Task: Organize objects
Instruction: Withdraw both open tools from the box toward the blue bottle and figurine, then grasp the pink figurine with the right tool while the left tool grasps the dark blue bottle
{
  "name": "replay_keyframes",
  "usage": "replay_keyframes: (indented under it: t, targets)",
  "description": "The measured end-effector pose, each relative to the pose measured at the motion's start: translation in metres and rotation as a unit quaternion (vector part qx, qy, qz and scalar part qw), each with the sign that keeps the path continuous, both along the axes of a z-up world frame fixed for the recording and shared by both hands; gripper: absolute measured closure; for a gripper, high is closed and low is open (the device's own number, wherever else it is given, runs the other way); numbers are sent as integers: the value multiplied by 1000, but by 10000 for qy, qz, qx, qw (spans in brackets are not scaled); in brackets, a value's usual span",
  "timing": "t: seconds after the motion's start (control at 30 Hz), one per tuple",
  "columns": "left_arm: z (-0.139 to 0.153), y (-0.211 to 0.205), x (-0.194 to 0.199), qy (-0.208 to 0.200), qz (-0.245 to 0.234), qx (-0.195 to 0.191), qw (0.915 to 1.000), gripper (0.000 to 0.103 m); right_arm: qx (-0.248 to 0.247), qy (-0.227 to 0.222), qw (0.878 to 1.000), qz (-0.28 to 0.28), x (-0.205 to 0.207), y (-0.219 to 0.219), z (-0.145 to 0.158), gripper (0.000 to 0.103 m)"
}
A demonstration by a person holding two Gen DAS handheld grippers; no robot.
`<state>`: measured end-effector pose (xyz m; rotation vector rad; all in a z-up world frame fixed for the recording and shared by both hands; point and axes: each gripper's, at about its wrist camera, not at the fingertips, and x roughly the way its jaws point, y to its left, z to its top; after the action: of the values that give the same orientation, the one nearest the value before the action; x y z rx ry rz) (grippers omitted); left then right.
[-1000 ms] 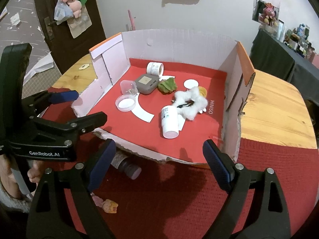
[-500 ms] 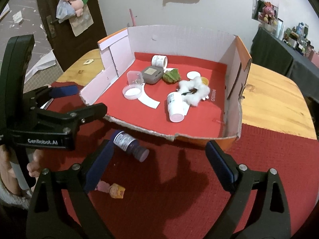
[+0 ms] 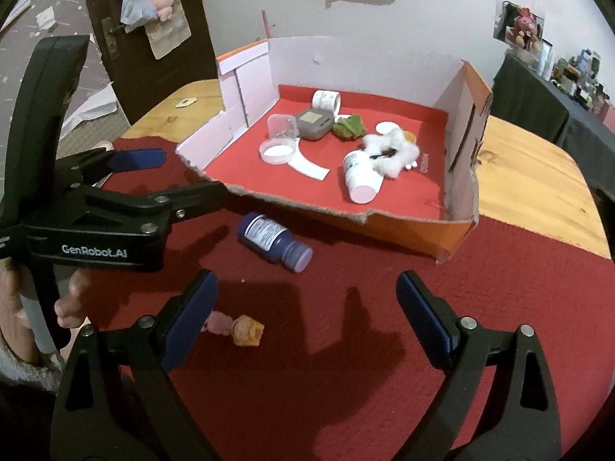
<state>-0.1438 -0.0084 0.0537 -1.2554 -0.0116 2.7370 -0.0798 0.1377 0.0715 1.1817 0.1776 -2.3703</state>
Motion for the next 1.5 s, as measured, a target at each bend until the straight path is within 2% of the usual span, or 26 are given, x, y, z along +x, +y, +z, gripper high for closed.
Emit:
replay_keyframes:
  t: [0.53,0.7,0.97,1.27,1.37,1.5]
  targets:
    - [-14,1,9,-150,-38,71,9999,0,4,-296,9984,485,28,-30,-27,8]
    - [-18,2,8,-193,-65,49,9998,0,230,-350,9978,524,30,-36,-42,8]
    - [-22,8,6,-275,-178,107,9994,0,387,-259,9989,-20,11,-2,-41,8]
    - [-22,22,6,-228,-387,55,9990,0,225,-274,9968,-715,-16,43,-37,7]
    - [-22,18,4,-261,-342,100,9990,0,161,-286,9979,-567,-13,40,-33,7]
    - [-23,12,1,-291,-269,117,9991,0,-23,-259,9996,-61,0,18,-29,7]
